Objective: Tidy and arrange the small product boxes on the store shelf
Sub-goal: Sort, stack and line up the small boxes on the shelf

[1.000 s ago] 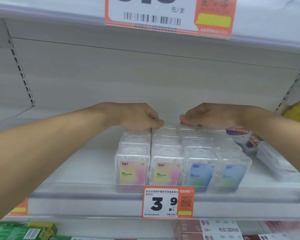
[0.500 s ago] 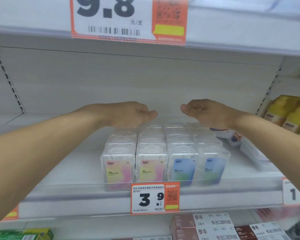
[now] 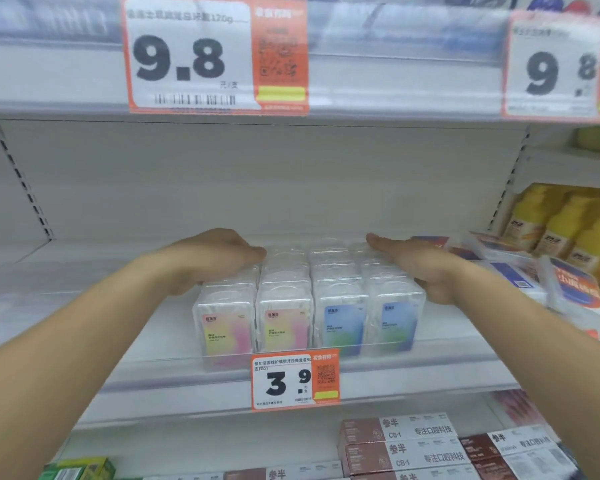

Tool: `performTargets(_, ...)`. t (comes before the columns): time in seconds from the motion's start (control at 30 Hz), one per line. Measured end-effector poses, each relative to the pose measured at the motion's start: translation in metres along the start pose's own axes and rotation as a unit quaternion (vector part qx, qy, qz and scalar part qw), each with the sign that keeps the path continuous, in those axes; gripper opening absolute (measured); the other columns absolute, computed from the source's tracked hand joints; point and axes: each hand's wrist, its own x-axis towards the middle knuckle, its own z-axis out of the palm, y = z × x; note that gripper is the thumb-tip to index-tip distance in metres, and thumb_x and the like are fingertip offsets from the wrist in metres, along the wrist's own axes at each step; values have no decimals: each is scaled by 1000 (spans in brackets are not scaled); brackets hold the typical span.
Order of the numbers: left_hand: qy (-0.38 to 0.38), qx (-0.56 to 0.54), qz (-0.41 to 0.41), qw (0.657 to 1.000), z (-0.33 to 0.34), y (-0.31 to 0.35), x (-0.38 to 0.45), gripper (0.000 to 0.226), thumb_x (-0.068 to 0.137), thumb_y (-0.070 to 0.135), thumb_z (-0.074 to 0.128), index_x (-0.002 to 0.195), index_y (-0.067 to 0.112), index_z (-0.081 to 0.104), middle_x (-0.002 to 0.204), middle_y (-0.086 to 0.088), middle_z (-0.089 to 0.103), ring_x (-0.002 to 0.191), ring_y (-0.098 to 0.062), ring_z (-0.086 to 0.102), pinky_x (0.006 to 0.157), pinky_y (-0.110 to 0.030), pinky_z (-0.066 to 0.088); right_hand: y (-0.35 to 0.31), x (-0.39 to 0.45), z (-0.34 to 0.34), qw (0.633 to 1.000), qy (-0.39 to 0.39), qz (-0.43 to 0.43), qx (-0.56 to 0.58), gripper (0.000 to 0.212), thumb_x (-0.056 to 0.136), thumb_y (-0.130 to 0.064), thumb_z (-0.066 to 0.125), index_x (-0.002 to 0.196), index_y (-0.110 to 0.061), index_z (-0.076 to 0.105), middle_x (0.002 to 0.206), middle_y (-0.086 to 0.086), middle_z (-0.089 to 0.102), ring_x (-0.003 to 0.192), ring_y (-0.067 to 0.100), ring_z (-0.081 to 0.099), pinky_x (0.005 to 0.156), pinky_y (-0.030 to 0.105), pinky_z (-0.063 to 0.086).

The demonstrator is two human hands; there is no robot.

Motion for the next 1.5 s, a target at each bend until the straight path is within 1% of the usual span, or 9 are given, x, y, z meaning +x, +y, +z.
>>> performTargets(0.5,40,-40,-13,998,12,6,-5,27,93,35,57,99,10,61,102,-2,61,103,-23,55,98,-34,41,-5,-12,-3,994,-92,49,43,46,96,-57,48,115,-20,68,107,0,76,105,19,69,104,41,47)
performTargets(0.73,52,5,-29,998,2,10,-6,49,93,50,51,130,18,55,136,-3,53,124,-28,50,102,-35,38,0,-6,-6,992,-93,49,62,55,92,-64,48,122,-20,63,111,4,74,105,23,69,101,43,49)
performTargets(0.83,167,24,25,985,3,34,-15,50,92,50,53,133,22,54,139,-1,51,121,-23,52,93,-28,37,3,-16,-17,997,29,-11,68,54,96,-57,47,115,-9,63,99,11,68,82,24,64,76,34,53)
performTargets(0.93,225,51,172,958,31,77,-28,23,91,36,57,107,24,67,110,6,67,104,-16,61,82,-24,46,24,-34,-43,942,258,-202,73,32,98,-30,54,93,-3,70,82,12,71,67,16,65,59,21,48)
performTargets(1.0,210,57,268,938,62,111,-36,13,86,29,60,90,23,69,90,9,70,90,-14,64,80,-28,53,51,-44,-68,886,389,-246,-65,22,90,-26,59,86,-8,72,81,6,73,69,10,63,60,19,43)
performTargets(1.07,168,85,333,924,98,146,-36,13,82,28,63,87,19,70,86,5,71,87,-17,65,80,-31,53,82,-49,-93,857,444,-200,-168,31,80,-38,61,96,-15,73,101,10,71,97,24,61,78,27,44)
performTargets(1.2,80,144,350,922,170,202,-14,22,81,32,64,96,15,66,95,-7,68,91,-27,63,78,-34,53,121,-62,-129,894,374,-61,-240,63,74,-68,64,129,-39,54,143,15,37,138,37,27,111,58,27)
performTargets(1.33,11,178,297,938,233,219,11,59,85,46,60,135,19,46,131,-13,45,125,-33,45,102,-41,41,136,-70,-150,938,270,-40,-212,90,59,-88,50,141,-55,30,152,9,32,143,31,29,113,59,27)
performTargets(1.5,-14,193,267,944,270,210,37,75,84,58,56,146,25,33,147,-18,33,137,-38,27,113,-45,26,147,-52,-168,937,247,-85,-232,81,78,-68,60,149,-44,28,146,11,45,141,22,30,112,47,33)
